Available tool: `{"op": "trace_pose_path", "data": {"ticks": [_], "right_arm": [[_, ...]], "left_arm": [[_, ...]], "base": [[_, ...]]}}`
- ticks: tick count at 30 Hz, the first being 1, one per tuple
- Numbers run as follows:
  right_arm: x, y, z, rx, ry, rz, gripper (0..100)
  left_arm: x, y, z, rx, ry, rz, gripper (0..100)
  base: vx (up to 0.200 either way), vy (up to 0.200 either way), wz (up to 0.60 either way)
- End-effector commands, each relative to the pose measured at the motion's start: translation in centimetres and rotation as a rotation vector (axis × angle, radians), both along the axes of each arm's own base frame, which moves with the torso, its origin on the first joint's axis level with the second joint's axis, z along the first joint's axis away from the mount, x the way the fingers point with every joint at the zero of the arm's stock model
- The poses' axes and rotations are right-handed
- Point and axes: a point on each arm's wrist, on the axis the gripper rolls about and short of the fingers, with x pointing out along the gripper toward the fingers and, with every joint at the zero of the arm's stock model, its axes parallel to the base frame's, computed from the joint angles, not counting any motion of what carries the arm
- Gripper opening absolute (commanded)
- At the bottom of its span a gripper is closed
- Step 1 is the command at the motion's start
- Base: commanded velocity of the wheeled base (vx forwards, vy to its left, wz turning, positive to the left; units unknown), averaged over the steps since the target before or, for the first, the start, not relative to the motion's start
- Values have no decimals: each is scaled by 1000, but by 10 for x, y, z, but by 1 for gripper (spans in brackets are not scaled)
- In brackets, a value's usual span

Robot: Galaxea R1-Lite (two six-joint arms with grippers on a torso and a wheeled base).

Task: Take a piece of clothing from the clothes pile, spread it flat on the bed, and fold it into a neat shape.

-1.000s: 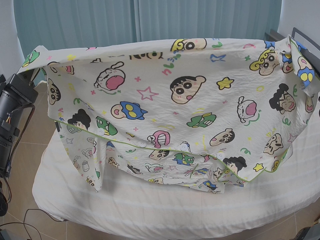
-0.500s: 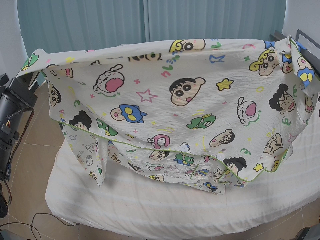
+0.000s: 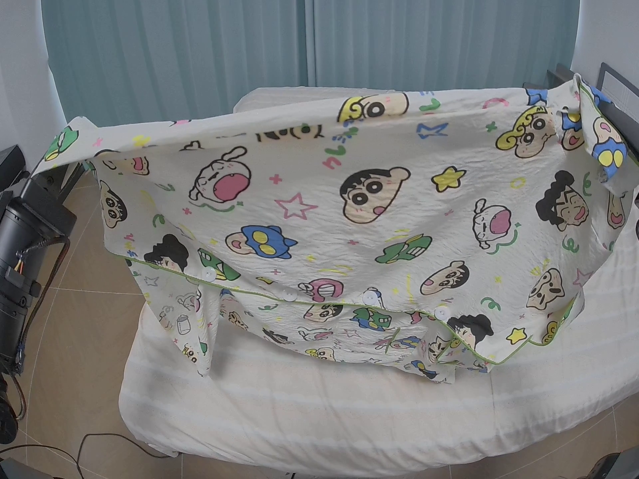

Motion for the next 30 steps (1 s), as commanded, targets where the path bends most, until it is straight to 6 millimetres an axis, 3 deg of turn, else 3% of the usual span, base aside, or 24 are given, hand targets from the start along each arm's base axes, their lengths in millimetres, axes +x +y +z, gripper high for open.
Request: {"op": "trace_pose_path", "data": {"ticks": [1, 6, 19, 27, 30], "right_arm": [[-1, 0, 0, -1, -1, 0, 0], [-1, 0, 0, 1, -1, 1, 0], [-11, -5, 5, 16, -36, 3, 0], [-29, -13, 12, 32, -87, 20, 0], [-35, -16, 13, 32, -100, 34, 0]], "left_arm": [[-2, 1, -3, 4, 6, 0, 0], [-2, 1, -2, 3, 5, 0, 0], [-3, 2, -4, 4, 10, 1, 0], [-12, 6, 2, -11, -26, 2, 0], [-17, 8, 4, -14, -41, 3, 0]], "base": [[0, 0, 0], [0, 0, 0], [-200, 0, 0], [-200, 0, 0], [0, 0, 0]]}}
